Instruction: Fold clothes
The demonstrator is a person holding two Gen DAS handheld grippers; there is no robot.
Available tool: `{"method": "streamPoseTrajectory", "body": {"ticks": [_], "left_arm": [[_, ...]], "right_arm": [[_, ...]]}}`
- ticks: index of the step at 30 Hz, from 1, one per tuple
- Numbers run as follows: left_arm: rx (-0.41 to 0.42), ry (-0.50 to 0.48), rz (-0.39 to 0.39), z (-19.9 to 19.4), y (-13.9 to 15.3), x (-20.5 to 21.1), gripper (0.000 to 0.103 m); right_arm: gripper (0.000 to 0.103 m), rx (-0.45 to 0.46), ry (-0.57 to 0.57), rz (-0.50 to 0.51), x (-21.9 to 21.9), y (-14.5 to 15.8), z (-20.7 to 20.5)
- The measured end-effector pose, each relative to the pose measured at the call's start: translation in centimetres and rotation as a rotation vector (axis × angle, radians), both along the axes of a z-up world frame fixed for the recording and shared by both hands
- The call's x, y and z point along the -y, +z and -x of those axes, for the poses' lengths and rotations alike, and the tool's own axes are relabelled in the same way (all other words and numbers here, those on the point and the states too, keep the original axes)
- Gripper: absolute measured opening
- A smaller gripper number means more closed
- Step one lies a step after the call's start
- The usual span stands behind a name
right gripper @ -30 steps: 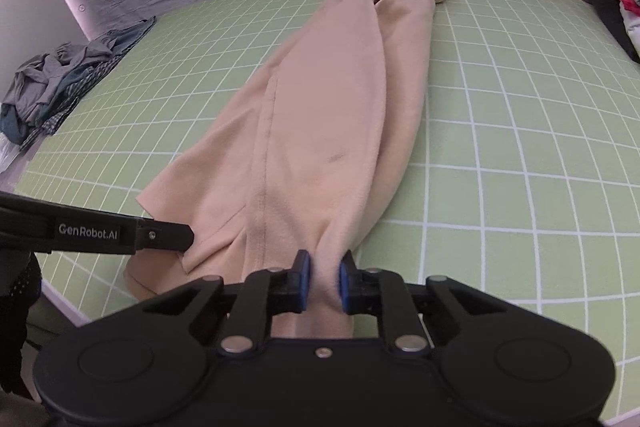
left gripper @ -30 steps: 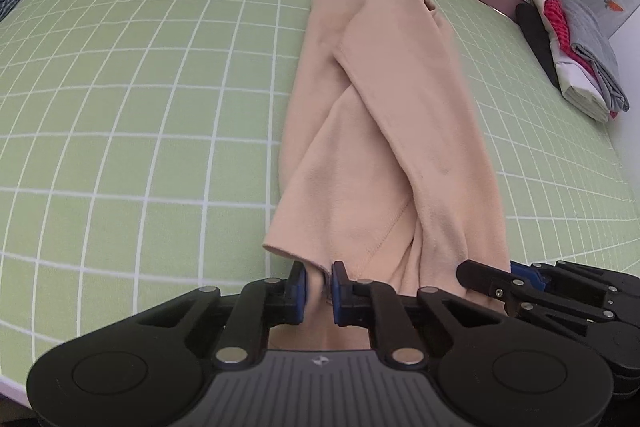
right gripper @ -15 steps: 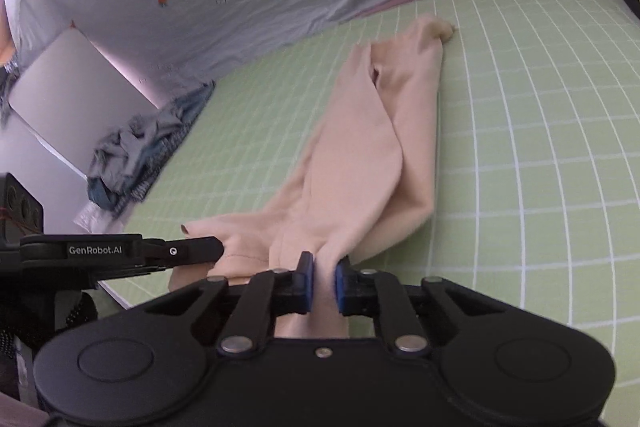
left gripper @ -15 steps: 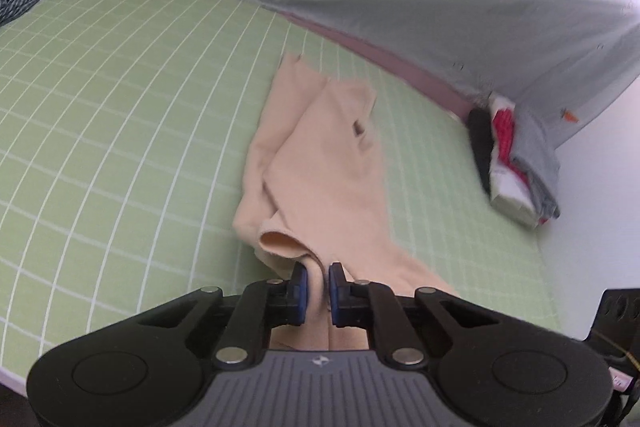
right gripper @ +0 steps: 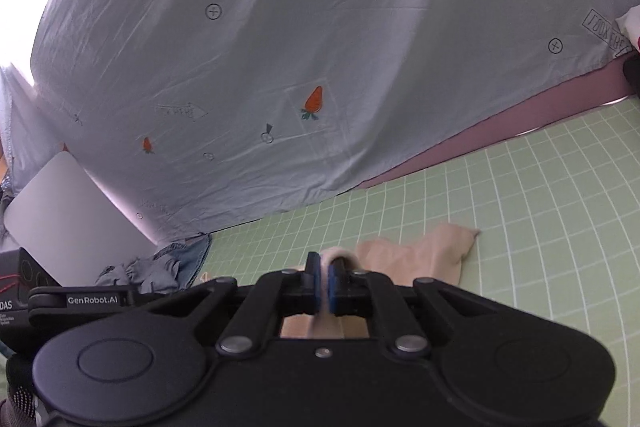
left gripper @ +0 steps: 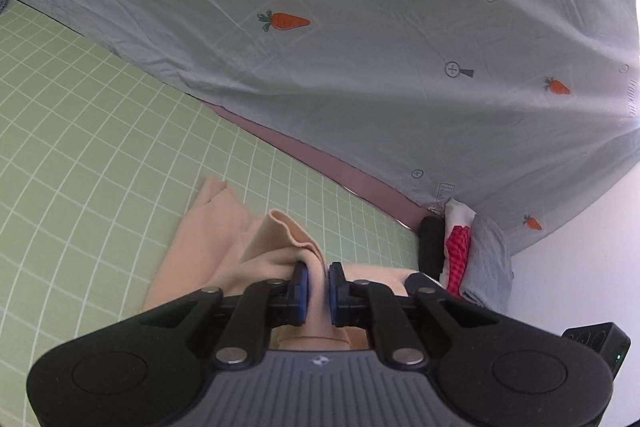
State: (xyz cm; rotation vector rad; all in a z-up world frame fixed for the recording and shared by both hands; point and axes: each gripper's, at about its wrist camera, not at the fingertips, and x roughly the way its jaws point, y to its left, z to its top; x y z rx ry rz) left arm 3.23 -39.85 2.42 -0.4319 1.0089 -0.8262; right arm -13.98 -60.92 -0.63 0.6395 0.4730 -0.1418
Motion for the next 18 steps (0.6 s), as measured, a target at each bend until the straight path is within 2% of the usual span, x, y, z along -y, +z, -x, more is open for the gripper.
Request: {"method": "streamPoseTrajectory", "body": {"ticks": [3, 7, 10, 11, 12, 13, 14, 15, 16, 18], "left_arm": [[-0.08, 0.046, 0.012, -4.3, -1.3, 2.2, 0.011], [-0.113, 0.092, 0.012, -8.8, -4.3, 6.0, 0.011], [-0.184, 0.108, -0.01, -11.8, -7.5, 7.8, 0.015], [-0.187, 0.097, -0.034, -12.5, -7.8, 8.1, 0.017], [-0.146, 0.096, -0.05, -12.6, -7.6, 7.8, 0.02], [-0.098, 0.098, -0.064, -12.6, -7.3, 7.3, 0.034], [-0.061, 0.105, -0.071, -12.4, -7.1, 6.6, 0.051], [-0.032, 0.117, -0.074, -12.2, -6.9, 5.7, 0.058], [-0.023, 0.115, -0.077, -12.0, -7.0, 4.8, 0.063], [-0.019, 0.1, -0.094, -11.1, -7.5, 3.2, 0.063]], "right_arm": [[0.004, -0.036, -0.042, -0.027, 2.4, -1.8, -3.5], [0.005, -0.093, -0.135, -0.079, 6.3, -6.0, -8.0], [0.009, -0.125, -0.233, -0.207, 9.3, -9.7, -9.7], [0.013, -0.138, -0.266, -0.228, 9.7, -10.3, -9.7], [0.026, -0.14, -0.299, -0.227, 9.7, -10.4, -9.3], [0.047, -0.134, -0.33, -0.205, 9.4, -10.3, -8.7], [0.056, -0.129, -0.359, -0.174, 9.0, -10.0, -7.9], [0.064, -0.124, -0.382, -0.162, 8.5, -9.9, -7.0], [0.065, -0.118, -0.401, -0.163, 8.0, -9.8, -6.1], [0.068, -0.103, -0.44, -0.179, 7.2, -9.9, -4.3]]}}
